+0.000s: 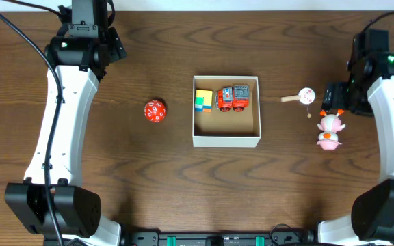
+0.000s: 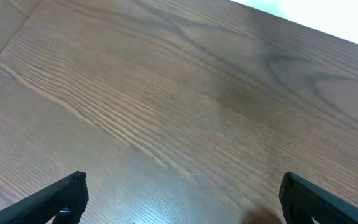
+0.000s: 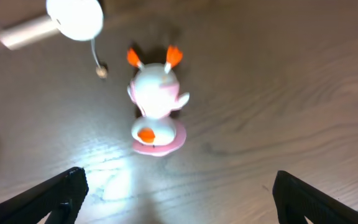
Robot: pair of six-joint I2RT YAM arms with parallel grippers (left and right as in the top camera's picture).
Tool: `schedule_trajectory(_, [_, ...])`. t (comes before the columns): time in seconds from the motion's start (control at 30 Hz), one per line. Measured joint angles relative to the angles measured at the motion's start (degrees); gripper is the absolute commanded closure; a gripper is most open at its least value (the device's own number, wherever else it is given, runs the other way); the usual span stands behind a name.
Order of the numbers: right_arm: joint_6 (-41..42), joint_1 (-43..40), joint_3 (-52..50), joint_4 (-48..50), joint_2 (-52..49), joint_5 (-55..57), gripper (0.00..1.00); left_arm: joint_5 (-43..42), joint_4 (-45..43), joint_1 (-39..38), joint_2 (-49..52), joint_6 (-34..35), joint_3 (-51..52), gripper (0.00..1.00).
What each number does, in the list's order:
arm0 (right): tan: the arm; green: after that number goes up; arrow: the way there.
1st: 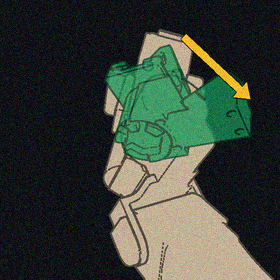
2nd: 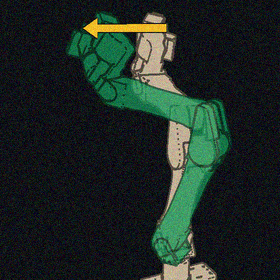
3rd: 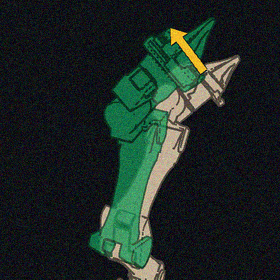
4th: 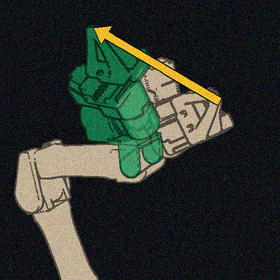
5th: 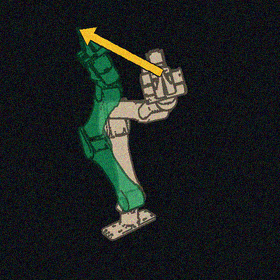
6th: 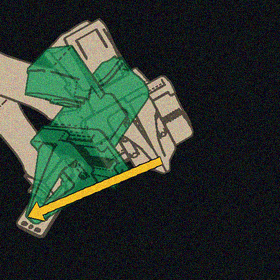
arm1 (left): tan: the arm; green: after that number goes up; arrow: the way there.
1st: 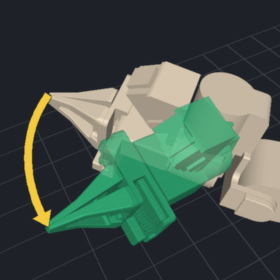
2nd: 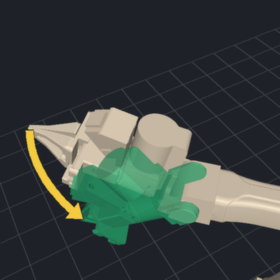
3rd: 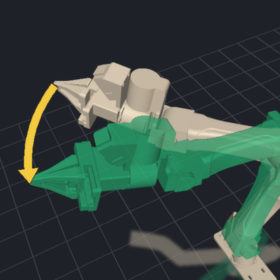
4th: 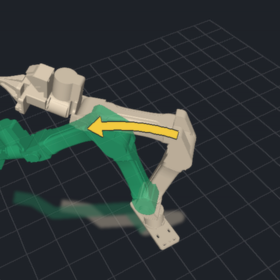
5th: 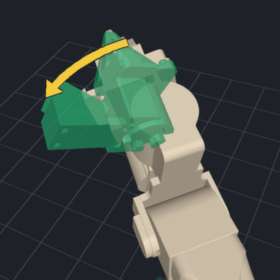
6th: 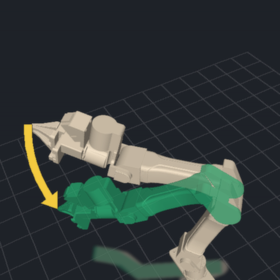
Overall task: Pack container
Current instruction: 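Move right gripper back over the pink-and-white plush figure, then lower right gripper and grasp the plush figure by its head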
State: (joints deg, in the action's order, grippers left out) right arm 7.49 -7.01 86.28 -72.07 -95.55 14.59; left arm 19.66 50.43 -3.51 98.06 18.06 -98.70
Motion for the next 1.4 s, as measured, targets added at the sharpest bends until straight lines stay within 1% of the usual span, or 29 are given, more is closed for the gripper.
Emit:
schedule_trajectory(0.27, [0.2, -0.2, -13.9, 10.9, -0.3, -1.2, 0.01, 0.0, 0.0, 0.0, 0.0, 0.0, 0.0, 0.02])
schedule_trajectory(0.47, [0.2, -0.2, -21.8, 18.1, -0.5, -2.2, 0.01, 0.0, 0.0, 0.0, 0.0, 0.0, 0.0, 0.02])
schedule_trajectory(0.83, [0.2, -0.2, -32.2, 30.4, -0.5, -4.7, 0.01, 0.0, 0.0, 0.0, 0.0, 0.0, 0.0, 0.02])
schedule_trajectory(1.0, [-0.3, -0.2, -33.9, 36.2, -0.5, -4.9, 0.02, 0.0, 0.0, 0.0, 0.0, 0.0, 0.0, 0.02])
schedule_trajectory(1.03, [-0.6, -0.2, -33.9, 37.4, -0.5, -5.0, 0.04, 0.0, 0.0, 0.0, 0.0, 0.0, 0.0, 0.02])
schedule_trajectory(1.1, [-1.4, -0.2, -33.9, 38.9, -0.5, -5.2, 0.11, 0.0, 0.0, 0.0, 0.0, 0.0, 0.0, 0.02])
schedule_trajectory(1.17, [-2.4, -0.2, -33.9, 39.9, -0.5, -5.4, 0.24, 0.0, 0.0, 0.0, 0.0, 0.0, 0.0, 0.02])
schedule_trajectory(1.27, [-3.5, -0.2, -33.9, 41.0, -0.5, -5.5, 0.41, 0.0, 0.0, 0.0, 0.0, 0.0, 0.0, 0.02])
schedule_trajectory(1.4, [-4.2, -0.3, -33.9, 41.0, -0.5, -5.1, 0.67, 0.0, 0.0, 0.0, 0.0, 0.0, 0.0, 0.02])
